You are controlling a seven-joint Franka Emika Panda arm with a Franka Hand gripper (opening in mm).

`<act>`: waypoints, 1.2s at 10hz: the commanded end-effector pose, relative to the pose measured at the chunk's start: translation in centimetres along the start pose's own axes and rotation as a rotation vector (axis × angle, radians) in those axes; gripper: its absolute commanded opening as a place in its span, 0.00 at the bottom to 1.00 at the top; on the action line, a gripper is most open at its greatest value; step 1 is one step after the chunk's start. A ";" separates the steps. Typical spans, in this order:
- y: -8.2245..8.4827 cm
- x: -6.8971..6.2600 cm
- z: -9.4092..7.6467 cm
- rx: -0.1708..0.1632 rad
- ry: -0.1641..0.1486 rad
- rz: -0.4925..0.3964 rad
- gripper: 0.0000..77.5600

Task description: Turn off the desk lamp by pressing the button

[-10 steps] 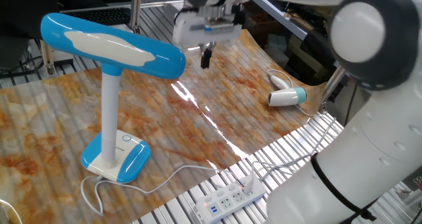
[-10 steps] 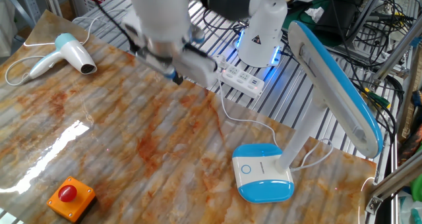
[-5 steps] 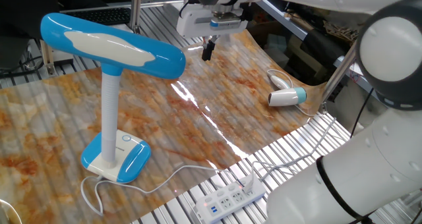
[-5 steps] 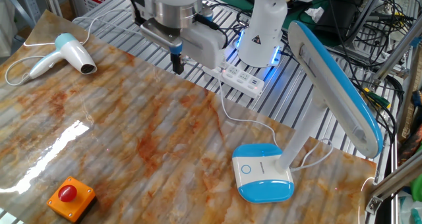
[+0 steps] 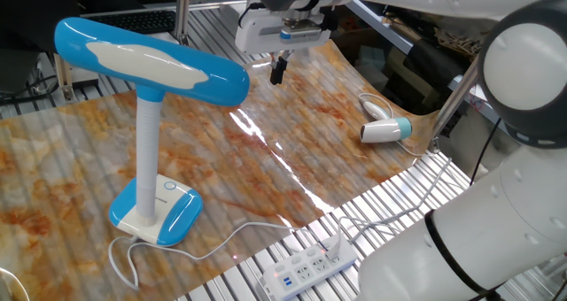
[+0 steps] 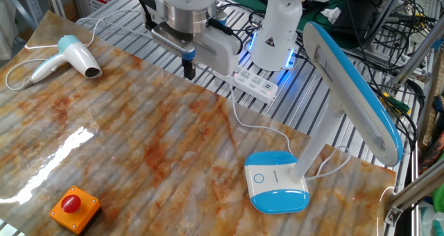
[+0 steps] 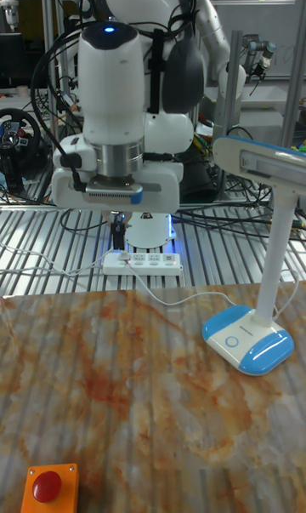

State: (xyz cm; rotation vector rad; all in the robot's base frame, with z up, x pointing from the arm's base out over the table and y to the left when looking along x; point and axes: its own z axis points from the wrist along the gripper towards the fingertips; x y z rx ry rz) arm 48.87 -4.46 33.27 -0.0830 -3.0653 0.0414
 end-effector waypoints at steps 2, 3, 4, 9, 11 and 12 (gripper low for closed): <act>0.1 -0.1 -0.2 0.035 -0.007 0.005 0.00; 0.1 -0.1 -0.2 0.025 -0.004 -0.004 0.00; 0.1 -0.2 -0.1 0.017 0.004 -0.006 0.00; 0.2 -0.3 0.1 0.017 0.004 -0.018 0.00; 0.1 -0.3 0.1 0.018 0.006 -0.026 0.00; 0.1 -0.3 0.1 0.018 0.006 -0.027 0.00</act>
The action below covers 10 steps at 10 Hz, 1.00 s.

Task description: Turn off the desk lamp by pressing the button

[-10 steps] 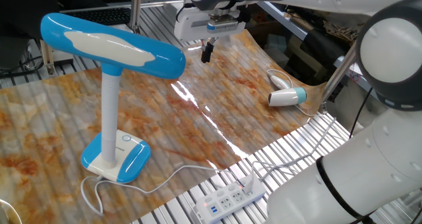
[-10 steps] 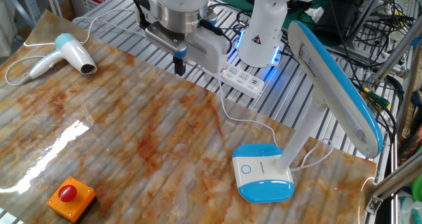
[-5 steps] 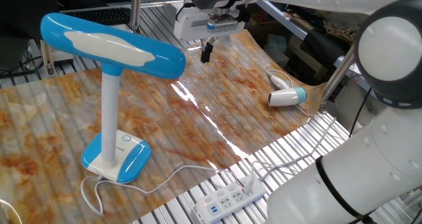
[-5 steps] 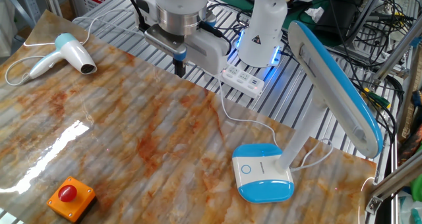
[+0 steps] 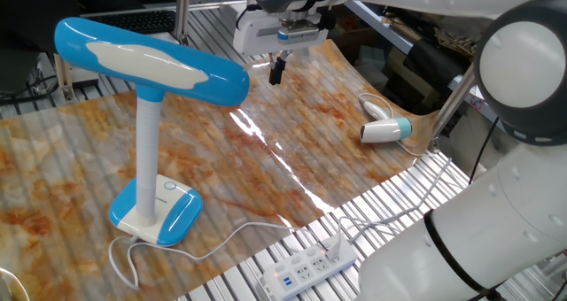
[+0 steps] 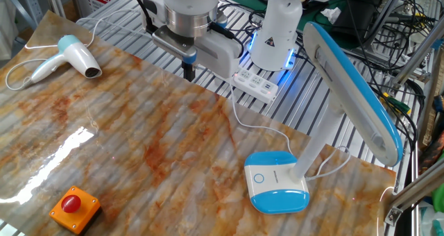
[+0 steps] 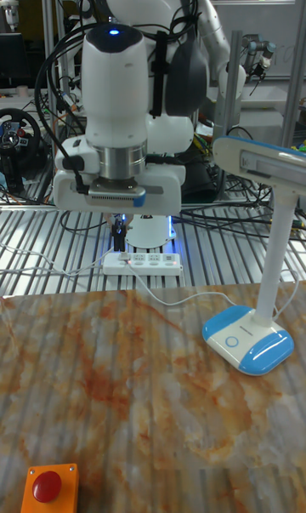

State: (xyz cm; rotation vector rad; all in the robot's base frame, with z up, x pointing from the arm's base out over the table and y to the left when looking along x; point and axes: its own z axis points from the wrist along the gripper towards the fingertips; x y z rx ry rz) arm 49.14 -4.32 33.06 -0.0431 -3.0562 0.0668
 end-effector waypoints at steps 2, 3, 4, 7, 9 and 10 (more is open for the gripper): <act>0.0 0.0 -0.1 0.001 -0.003 -0.005 0.00; 0.0 0.0 -0.1 0.001 -0.003 -0.007 0.00; 0.0 0.0 -0.1 0.002 -0.003 -0.008 0.00; 0.0 -0.1 -0.1 0.005 -0.005 -0.009 0.00; 0.0 -0.1 -0.1 0.005 -0.005 -0.012 0.00; 0.0 -0.1 -0.1 0.005 -0.005 -0.013 0.00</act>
